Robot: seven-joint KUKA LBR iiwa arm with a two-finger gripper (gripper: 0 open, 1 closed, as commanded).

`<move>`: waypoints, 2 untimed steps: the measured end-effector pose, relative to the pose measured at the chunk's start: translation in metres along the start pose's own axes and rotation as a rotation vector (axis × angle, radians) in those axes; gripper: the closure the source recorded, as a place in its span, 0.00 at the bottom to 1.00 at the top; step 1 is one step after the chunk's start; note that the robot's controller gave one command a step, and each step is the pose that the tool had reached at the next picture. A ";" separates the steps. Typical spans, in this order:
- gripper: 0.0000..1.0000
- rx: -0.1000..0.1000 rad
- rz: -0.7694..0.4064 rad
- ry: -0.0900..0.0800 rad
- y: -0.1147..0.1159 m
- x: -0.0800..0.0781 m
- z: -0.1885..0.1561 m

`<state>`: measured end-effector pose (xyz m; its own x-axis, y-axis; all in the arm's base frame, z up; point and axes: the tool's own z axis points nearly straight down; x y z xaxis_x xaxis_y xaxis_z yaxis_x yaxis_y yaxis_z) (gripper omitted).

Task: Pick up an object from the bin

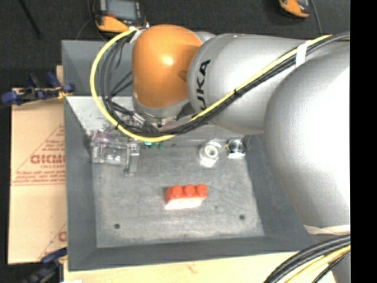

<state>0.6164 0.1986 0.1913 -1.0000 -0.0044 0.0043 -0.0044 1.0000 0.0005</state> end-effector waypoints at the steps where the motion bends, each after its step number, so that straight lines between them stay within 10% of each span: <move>1: 0.00 0.005 -0.335 -0.005 -0.158 0.007 0.052; 2: 0.00 0.004 -0.175 -0.012 -0.160 0.035 0.101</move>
Offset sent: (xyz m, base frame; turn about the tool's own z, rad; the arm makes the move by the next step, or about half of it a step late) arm -0.0073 -0.1519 -0.0514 -0.3419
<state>0.5822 0.0385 0.0904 -0.9840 -0.1782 -0.0078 -0.1782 0.9840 -0.0035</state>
